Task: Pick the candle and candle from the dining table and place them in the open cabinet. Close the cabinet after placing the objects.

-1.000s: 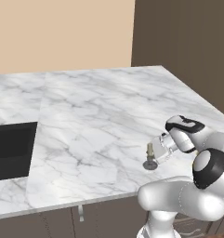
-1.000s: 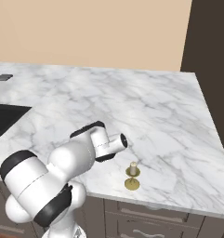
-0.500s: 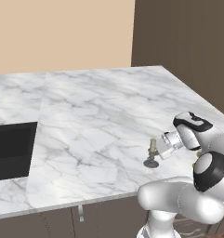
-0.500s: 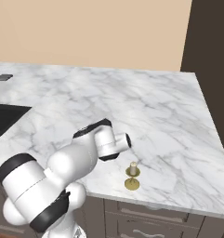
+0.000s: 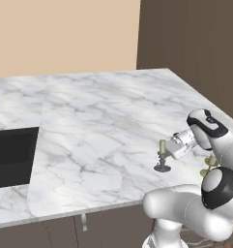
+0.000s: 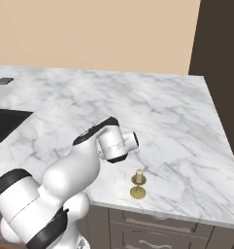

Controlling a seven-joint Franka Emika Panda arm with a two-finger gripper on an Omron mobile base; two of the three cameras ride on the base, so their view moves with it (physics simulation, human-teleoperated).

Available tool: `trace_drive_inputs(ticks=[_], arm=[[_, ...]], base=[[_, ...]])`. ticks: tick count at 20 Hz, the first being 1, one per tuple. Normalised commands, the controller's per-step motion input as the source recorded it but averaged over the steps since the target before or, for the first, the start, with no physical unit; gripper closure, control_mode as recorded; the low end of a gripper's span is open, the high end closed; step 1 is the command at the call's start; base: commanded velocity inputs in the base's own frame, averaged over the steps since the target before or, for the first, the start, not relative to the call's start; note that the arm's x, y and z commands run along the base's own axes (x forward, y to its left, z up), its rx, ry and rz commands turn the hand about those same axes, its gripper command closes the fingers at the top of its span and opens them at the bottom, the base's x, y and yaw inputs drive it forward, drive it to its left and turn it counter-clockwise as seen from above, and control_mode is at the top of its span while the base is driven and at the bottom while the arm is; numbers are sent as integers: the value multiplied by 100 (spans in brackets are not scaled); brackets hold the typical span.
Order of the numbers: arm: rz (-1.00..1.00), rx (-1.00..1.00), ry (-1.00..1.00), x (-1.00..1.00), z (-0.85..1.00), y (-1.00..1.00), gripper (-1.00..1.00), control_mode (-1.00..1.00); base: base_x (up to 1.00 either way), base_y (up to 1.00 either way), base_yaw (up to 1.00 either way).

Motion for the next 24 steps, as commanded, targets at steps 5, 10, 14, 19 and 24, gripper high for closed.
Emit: trace_drive_inputs(ticks=[5, 10, 14, 19, 24], arm=[[2, 0, -3, -36, 25, 7, 100, -100], [1, 0, -17, -37, 21, 11, 100, -100], [2, 0, -26, -31, 20, 9, 100, -100], [1, 0, -16, -28, 23, 6, 100, -100], [0, 0, -7, -21, 15, 5, 100, -100]], base=[[0, 0, 0], [0, 0, 0], [0, 0, 0], [0, 0, 0], [0, 0, 0]])
